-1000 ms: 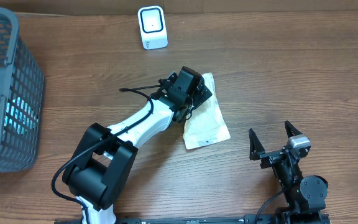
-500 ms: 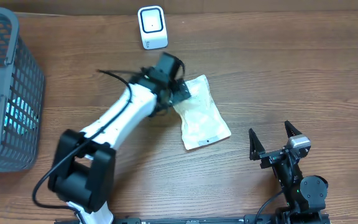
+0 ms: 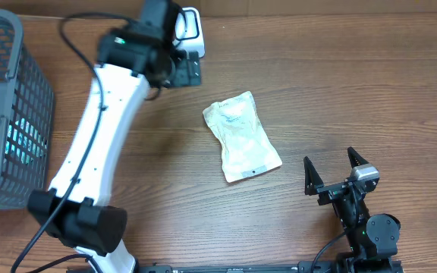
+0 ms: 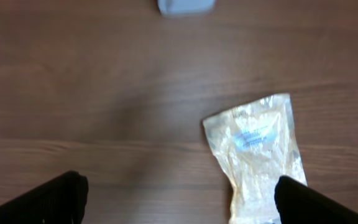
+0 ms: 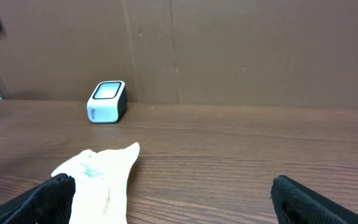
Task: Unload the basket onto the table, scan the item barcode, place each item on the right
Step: 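Move the left gripper back into the basket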
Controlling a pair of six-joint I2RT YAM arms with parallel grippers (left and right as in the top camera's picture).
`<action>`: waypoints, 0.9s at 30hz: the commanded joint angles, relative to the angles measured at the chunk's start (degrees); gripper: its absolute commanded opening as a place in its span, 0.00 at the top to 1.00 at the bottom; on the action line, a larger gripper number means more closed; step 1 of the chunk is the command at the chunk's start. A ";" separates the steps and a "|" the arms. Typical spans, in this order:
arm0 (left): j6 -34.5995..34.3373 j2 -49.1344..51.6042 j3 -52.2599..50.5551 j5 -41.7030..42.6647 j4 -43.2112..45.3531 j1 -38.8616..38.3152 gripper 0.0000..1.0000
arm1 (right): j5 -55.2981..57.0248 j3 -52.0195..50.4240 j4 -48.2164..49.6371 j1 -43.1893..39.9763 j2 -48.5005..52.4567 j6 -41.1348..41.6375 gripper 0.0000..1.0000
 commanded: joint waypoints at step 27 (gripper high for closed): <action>-4.00 -1.22 22.18 0.92 -16.81 56.89 0.07 | -0.02 -0.61 0.26 0.22 -0.57 0.22 0.00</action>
